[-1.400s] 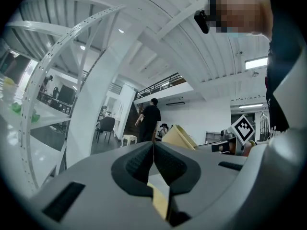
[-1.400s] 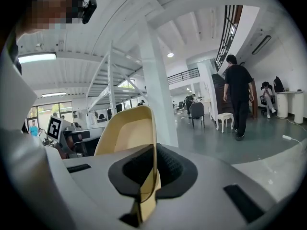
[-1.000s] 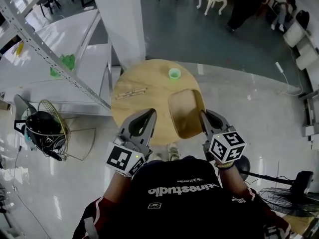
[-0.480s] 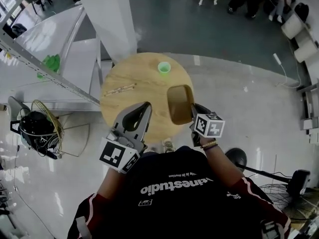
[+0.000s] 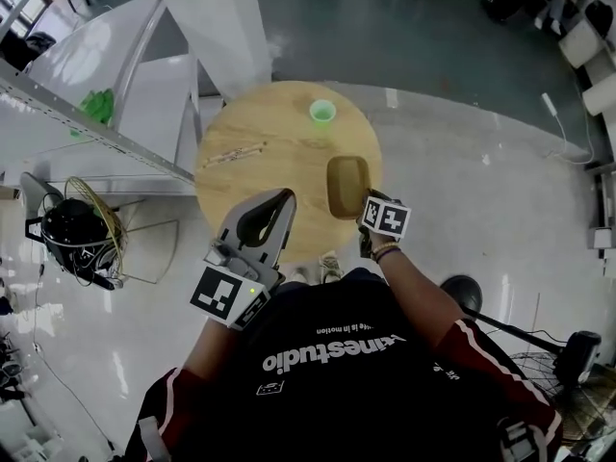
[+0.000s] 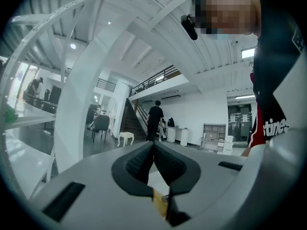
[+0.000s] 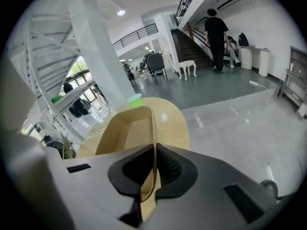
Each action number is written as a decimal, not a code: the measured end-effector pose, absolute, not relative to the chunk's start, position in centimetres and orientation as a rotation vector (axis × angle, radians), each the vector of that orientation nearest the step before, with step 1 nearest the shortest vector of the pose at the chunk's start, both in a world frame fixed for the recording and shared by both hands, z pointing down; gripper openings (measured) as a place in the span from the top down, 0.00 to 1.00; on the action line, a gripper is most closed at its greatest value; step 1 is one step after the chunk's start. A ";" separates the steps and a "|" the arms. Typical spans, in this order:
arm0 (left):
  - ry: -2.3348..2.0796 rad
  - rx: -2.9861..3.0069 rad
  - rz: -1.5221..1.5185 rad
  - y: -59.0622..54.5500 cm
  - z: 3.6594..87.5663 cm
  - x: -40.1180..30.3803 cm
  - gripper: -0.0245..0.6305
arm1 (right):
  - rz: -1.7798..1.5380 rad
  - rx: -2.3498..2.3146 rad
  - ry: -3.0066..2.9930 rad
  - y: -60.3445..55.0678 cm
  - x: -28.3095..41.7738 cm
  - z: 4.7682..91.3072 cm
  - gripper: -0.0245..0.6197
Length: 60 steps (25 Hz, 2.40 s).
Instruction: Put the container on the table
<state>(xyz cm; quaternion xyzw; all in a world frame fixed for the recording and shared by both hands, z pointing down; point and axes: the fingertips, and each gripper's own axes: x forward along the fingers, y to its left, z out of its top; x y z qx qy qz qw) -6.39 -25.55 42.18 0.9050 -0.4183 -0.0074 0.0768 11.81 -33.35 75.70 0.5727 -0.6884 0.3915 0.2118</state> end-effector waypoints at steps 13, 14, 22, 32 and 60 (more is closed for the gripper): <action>-1.322 2.664 -0.016 -24.9 42.4 -7.9 0.93 | 1.150 1.650 -1.778 -33.4 12.7 80.9 0.92; -1.313 2.671 -0.012 -24.8 42.5 -7.8 0.93 | 1.155 1.648 -1.777 -33.5 12.6 80.9 0.92; -1.313 2.667 0.004 -24.7 42.6 -7.6 0.93 | 1.185 1.619 -1.761 -33.3 12.3 81.0 0.78; -1.283 2.672 0.055 -24.6 43.2 -7.8 0.93 | 1.077 1.674 -1.877 -33.9 12.6 77.0 0.71; -1.425 2.634 0.025 -26.1 41.3 -11.8 0.93 | 0.121 1.533 -2.664 -29.1 4.1 43.7 0.78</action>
